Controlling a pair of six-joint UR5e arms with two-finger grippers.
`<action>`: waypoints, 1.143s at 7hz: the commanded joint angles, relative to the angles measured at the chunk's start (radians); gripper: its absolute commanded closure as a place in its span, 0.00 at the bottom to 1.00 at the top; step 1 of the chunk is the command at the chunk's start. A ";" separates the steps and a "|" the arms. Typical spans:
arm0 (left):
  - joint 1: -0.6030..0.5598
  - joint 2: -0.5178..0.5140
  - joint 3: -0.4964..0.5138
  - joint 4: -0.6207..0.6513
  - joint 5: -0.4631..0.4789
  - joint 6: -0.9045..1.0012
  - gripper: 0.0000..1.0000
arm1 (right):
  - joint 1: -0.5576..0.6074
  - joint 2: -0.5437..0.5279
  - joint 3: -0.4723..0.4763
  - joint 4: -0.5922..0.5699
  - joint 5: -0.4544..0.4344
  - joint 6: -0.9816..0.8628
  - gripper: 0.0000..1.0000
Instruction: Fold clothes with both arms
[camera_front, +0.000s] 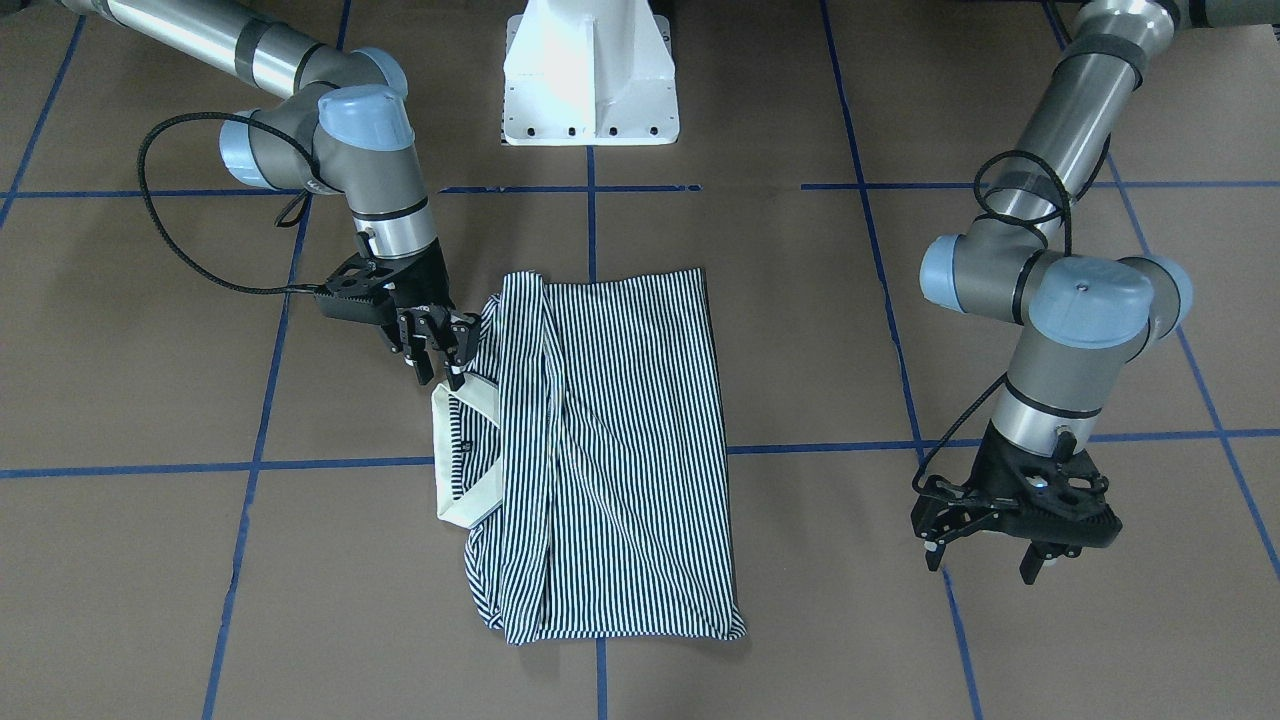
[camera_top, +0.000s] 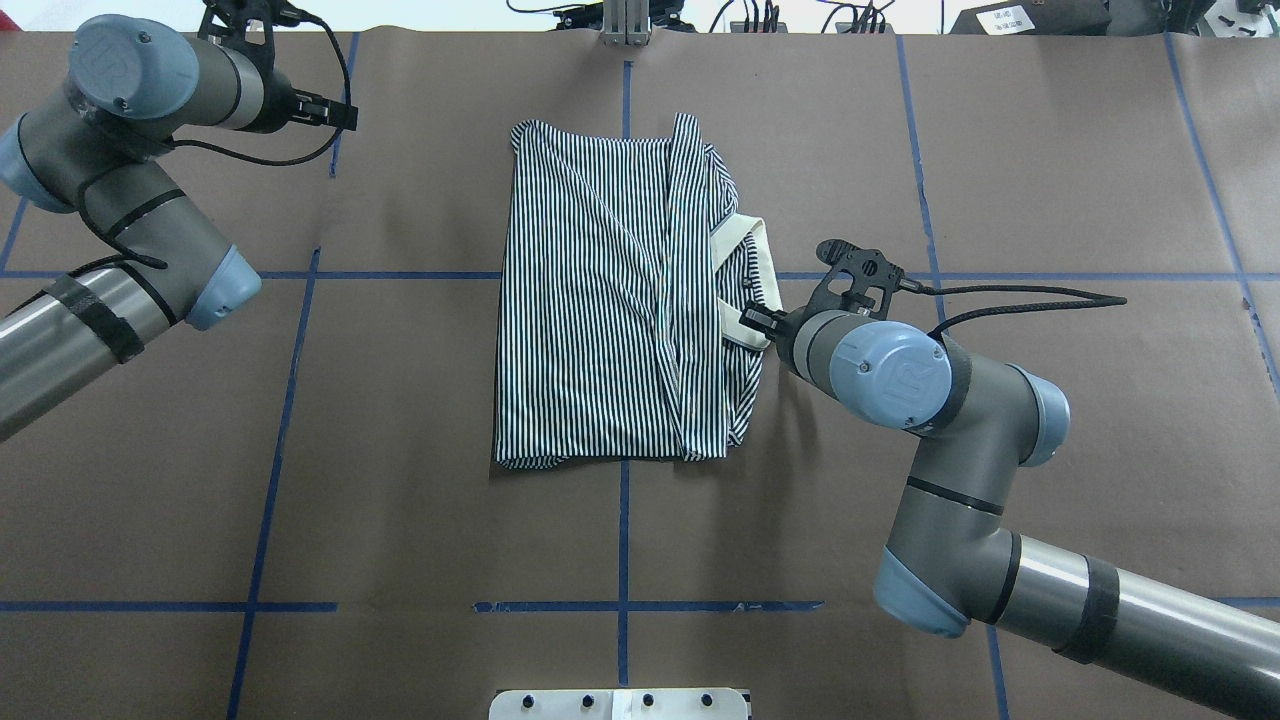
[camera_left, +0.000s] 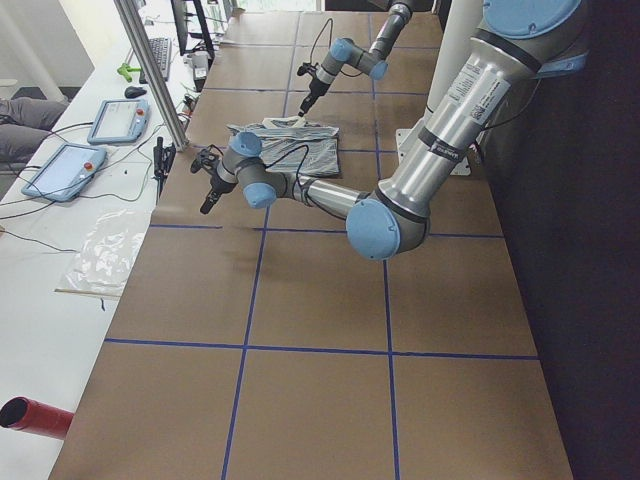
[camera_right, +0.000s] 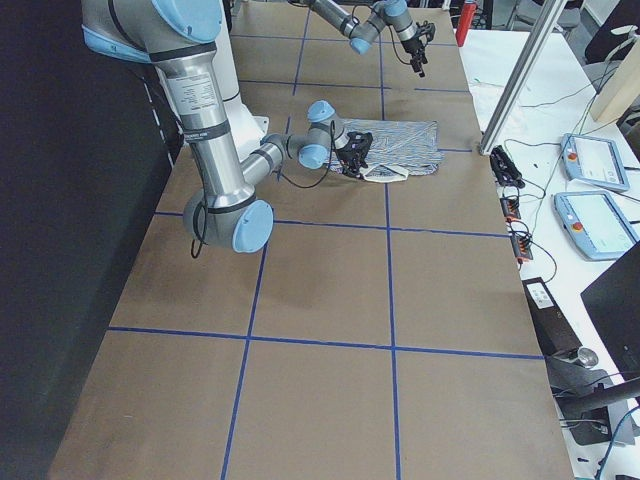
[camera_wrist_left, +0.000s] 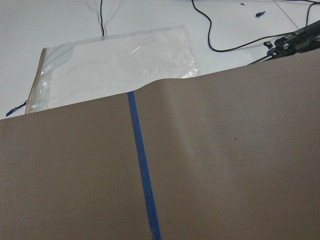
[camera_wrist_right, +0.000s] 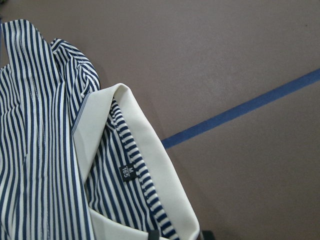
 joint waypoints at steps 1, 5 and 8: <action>0.000 0.000 -0.001 0.000 -0.003 0.000 0.00 | -0.001 0.007 0.093 -0.136 -0.002 -0.183 0.00; 0.000 0.002 -0.012 0.001 -0.058 0.000 0.00 | -0.061 0.064 0.166 -0.192 -0.181 -0.089 0.00; -0.001 0.009 -0.032 0.006 -0.083 -0.002 0.00 | -0.067 0.102 0.163 -0.207 -0.177 -0.122 0.00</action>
